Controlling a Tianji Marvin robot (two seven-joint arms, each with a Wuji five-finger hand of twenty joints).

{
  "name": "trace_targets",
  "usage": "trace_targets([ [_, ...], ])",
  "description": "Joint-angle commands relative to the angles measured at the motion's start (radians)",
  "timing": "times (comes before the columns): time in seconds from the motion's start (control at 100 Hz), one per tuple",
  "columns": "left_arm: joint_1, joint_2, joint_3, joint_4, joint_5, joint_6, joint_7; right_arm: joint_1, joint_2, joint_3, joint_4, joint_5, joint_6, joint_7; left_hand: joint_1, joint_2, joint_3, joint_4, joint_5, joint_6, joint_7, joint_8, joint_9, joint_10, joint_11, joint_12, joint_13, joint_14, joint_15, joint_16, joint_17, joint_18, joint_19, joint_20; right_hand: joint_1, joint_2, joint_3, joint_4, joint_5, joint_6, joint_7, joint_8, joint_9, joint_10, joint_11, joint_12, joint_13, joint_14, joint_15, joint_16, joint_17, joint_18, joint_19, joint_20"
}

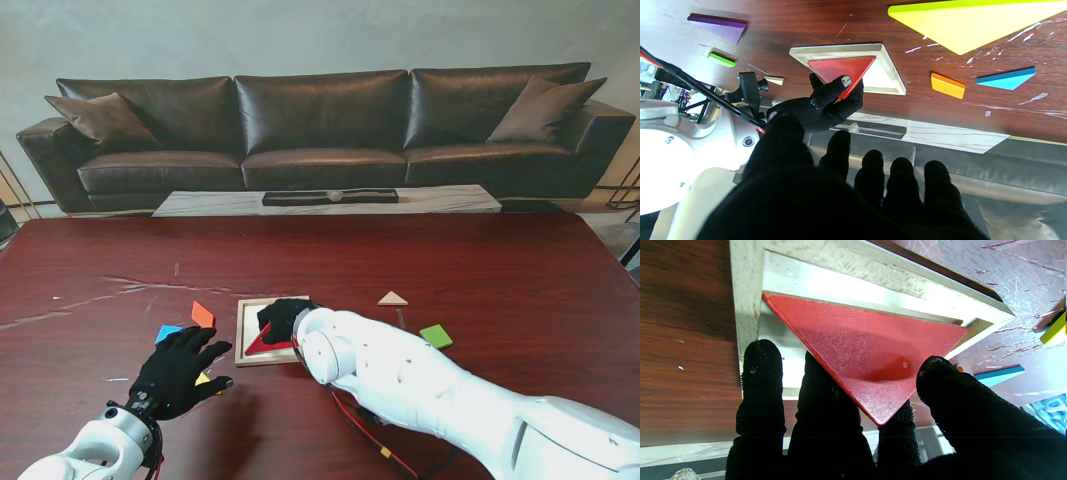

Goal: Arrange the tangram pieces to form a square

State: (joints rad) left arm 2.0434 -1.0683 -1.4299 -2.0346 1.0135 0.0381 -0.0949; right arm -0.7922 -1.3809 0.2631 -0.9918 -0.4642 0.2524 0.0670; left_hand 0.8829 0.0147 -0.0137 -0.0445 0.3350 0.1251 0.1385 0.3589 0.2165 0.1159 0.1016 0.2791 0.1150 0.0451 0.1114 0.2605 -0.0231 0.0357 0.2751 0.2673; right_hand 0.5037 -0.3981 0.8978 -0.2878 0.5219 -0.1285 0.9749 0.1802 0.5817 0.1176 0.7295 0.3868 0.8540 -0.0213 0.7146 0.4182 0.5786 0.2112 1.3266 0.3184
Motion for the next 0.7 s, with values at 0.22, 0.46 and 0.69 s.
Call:
trace_targets([
  [0.22,-0.003,0.001,0.011,0.004,-0.002,0.006,0.007,-0.018,0.011,-0.006,0.001,-0.007,0.025,0.014,0.002,0.015,0.002,0.041,-0.015,-0.008,-0.012,0.001,-0.012,-0.032,-0.019,-0.001,-0.017,-0.025,-0.024,-0.009,-0.001,-0.015,-0.021,0.013,-0.060,0.073,-0.036,0.097,-0.057,0.028,-0.064,0.081,-0.101,-0.003,-0.022,-0.022,-0.170,0.054,-0.201,-0.083,-0.162,0.052,-0.029,0.088],
  [0.46,-0.008,0.001,0.016,0.006,-0.006,0.009,0.005,-0.017,0.004,-0.002,0.012,-0.008,0.028,-0.002,0.006,0.016,0.002,0.041,-0.015,-0.008,-0.011,0.001,-0.011,-0.031,-0.018,0.000,-0.016,-0.023,-0.022,-0.009,0.000,-0.015,-0.024,0.015,-0.078,0.098,-0.049,0.137,-0.118,0.043,-0.119,0.140,-0.185,0.003,-0.035,-0.030,-0.283,0.063,-0.238,-0.093,-0.292,0.055,-0.051,0.112],
  [0.69,-0.007,0.001,0.016,0.005,-0.007,0.013,0.005,-0.019,-0.002,-0.003,0.027,0.002,0.025,-0.001,0.009,0.018,0.001,0.041,-0.015,-0.008,-0.011,0.001,-0.011,-0.032,-0.017,0.000,-0.016,-0.025,-0.021,-0.009,0.002,-0.015,-0.026,0.017,-0.076,0.105,-0.059,0.140,-0.127,0.052,-0.136,0.146,-0.191,0.004,-0.036,-0.033,-0.292,0.069,-0.245,-0.097,-0.308,0.056,-0.056,0.117],
])
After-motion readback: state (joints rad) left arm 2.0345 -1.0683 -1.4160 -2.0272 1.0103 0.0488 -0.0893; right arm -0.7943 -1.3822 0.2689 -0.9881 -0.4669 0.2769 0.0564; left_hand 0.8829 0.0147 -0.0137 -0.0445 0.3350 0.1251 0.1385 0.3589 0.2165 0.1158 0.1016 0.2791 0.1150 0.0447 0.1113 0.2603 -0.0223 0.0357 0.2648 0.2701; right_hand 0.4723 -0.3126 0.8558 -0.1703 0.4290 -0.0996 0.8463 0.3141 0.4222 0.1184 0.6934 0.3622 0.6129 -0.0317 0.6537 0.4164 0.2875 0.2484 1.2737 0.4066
